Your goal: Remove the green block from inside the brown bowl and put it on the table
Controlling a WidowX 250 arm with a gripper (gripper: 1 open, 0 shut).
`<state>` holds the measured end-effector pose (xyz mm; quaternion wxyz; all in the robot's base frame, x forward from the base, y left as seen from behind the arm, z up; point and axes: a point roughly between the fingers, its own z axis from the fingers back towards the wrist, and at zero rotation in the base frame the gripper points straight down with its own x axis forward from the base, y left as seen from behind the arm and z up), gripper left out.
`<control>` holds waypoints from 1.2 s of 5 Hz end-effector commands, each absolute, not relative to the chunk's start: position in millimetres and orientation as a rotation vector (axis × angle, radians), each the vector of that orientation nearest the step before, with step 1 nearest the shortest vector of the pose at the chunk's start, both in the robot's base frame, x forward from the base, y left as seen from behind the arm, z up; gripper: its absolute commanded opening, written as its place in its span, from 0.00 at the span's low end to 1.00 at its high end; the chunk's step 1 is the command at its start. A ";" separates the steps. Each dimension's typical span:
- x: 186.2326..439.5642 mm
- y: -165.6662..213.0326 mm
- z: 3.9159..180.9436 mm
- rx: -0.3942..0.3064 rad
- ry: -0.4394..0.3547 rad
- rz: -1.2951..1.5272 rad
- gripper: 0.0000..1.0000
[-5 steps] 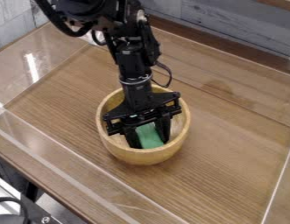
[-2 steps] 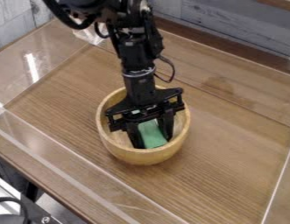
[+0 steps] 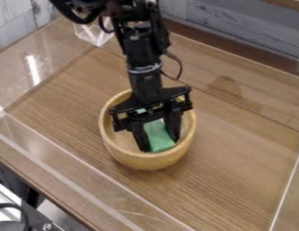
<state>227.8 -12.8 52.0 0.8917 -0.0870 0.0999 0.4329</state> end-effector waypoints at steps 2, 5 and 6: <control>241.1 -14.0 77.8 -0.229 0.156 0.883 0.00; 238.5 -15.0 89.9 -0.240 0.185 0.867 0.00; 236.8 -15.0 94.3 -0.244 0.195 0.863 0.00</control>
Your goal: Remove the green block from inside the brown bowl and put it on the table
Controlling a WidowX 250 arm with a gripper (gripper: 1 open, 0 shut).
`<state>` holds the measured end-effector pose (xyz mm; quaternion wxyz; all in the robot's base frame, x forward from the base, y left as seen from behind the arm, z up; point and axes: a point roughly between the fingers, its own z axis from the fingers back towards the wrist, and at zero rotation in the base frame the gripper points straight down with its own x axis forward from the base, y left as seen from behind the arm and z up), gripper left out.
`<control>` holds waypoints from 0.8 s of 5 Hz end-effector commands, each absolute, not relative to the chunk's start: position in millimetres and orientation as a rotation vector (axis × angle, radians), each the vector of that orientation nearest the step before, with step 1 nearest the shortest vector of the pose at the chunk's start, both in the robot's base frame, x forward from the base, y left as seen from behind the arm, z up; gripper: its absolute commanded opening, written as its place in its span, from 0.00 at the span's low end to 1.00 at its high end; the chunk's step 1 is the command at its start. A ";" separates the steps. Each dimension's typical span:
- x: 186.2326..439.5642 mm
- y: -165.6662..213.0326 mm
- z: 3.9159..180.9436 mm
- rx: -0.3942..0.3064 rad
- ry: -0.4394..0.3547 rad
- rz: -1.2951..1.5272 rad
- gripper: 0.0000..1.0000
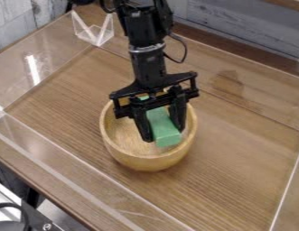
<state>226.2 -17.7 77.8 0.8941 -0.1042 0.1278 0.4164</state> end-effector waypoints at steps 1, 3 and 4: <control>235.5 -14.4 98.5 -0.250 0.203 0.857 0.00; 233.8 -10.9 109.1 -0.275 0.213 0.844 0.00; 233.5 -8.5 114.2 -0.291 0.217 0.837 0.00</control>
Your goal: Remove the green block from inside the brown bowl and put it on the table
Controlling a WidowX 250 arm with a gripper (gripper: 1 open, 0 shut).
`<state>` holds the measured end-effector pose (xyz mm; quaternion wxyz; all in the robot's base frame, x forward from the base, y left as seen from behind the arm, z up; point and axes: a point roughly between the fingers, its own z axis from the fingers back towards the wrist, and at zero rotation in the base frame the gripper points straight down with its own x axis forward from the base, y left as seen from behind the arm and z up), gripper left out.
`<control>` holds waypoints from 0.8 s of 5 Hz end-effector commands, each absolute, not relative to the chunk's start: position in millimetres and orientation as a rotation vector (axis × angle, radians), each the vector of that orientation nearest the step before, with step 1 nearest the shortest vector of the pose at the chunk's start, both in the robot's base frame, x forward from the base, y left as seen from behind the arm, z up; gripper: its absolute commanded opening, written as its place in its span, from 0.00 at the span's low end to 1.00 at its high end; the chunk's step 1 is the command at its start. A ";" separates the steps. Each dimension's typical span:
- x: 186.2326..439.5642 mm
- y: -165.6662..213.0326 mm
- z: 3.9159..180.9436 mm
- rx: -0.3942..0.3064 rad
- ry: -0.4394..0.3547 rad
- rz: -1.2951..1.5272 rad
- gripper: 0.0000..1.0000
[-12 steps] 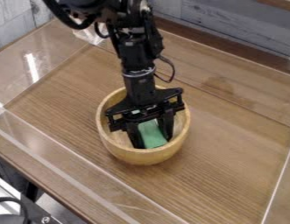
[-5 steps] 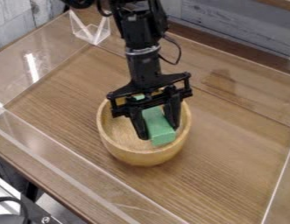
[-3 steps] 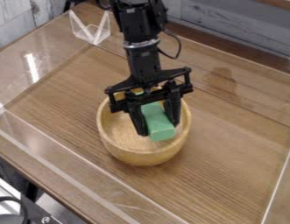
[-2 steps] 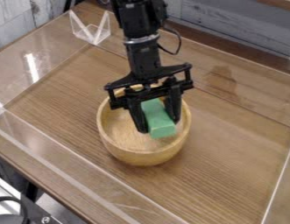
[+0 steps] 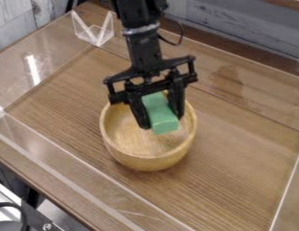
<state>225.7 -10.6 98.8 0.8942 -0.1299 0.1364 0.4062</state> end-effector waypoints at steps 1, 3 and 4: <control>233.5 -3.0 126.3 -0.314 0.217 0.808 0.00; 236.4 7.8 146.6 -0.364 0.212 0.724 0.00; 234.8 8.4 149.7 -0.384 0.211 0.679 0.00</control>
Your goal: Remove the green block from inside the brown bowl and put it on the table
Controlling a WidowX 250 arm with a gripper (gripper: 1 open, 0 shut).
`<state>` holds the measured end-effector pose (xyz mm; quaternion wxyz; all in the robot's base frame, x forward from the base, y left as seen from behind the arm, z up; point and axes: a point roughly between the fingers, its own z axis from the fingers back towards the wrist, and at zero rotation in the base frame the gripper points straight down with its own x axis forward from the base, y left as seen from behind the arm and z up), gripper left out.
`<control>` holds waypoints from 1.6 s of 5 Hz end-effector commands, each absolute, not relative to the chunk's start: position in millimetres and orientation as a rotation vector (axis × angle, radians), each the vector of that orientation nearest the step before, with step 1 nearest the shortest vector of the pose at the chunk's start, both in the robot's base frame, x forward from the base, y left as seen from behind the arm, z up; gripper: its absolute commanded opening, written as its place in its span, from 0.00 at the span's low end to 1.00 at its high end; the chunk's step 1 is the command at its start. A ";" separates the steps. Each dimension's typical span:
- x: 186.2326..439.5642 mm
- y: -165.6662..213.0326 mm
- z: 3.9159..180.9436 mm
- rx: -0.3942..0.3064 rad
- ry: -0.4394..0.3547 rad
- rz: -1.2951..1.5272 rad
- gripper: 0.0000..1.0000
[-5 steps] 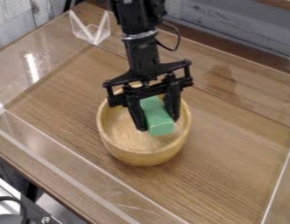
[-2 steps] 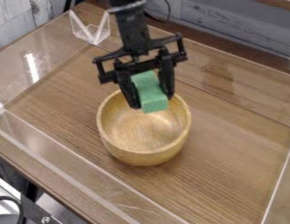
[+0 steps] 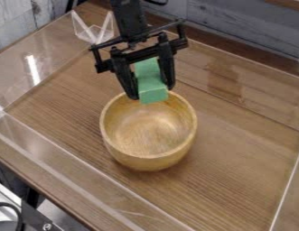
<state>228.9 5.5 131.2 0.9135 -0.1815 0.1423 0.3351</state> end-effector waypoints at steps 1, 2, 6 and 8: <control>233.3 7.0 148.2 -0.399 0.211 0.651 0.00; 231.4 4.7 146.2 -0.412 0.213 0.617 0.00; 225.5 2.5 144.2 -0.474 0.217 0.489 0.00; 224.2 0.6 145.6 -0.501 0.217 0.423 0.00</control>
